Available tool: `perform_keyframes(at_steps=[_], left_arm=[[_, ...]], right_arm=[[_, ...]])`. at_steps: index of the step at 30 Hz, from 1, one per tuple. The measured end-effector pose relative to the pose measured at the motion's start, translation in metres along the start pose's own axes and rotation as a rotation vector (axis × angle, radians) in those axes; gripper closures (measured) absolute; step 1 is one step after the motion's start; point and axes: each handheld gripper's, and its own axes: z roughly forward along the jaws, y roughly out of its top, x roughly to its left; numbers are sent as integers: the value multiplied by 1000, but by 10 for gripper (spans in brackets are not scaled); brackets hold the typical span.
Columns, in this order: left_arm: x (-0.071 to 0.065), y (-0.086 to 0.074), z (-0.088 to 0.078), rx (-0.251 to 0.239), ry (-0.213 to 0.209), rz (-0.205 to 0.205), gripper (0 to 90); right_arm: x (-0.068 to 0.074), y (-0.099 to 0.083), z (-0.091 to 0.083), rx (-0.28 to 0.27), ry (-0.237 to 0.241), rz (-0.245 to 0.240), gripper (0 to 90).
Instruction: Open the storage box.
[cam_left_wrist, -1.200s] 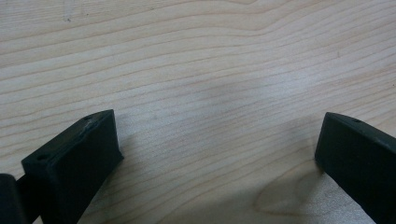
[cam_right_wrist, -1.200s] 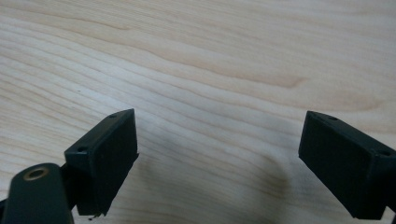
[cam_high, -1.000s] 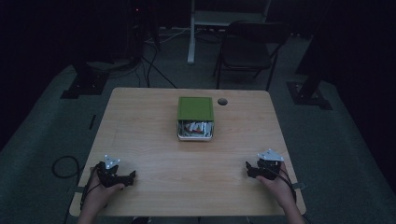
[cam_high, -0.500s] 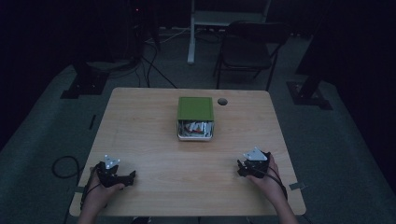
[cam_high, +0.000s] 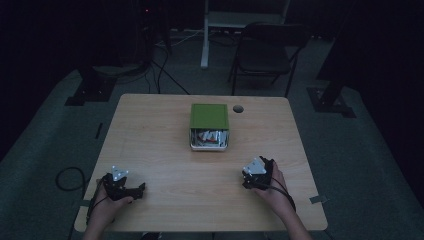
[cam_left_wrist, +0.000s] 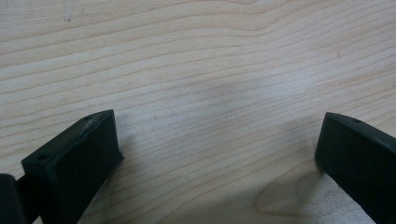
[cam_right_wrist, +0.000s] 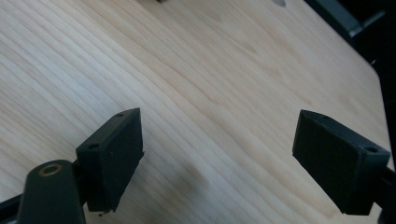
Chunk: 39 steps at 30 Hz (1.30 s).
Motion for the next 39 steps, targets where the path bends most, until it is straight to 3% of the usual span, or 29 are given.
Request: perform_keyframes(at_steps=[11,21,32,39], left_arm=[[0,0,0,0,1,-3,0],[0,0,0,0,2,-3,0],[0,0,1,-1,2,-4,0],[0,1,0,0,2,-2,0]], right_arm=[[24,26,5,-37,-30,-131,172],[43,45,9,-71,-80,-246,253],[61,68,11,-150,-182,-445,430],[72,77,14,-185,-235,-560,478]])
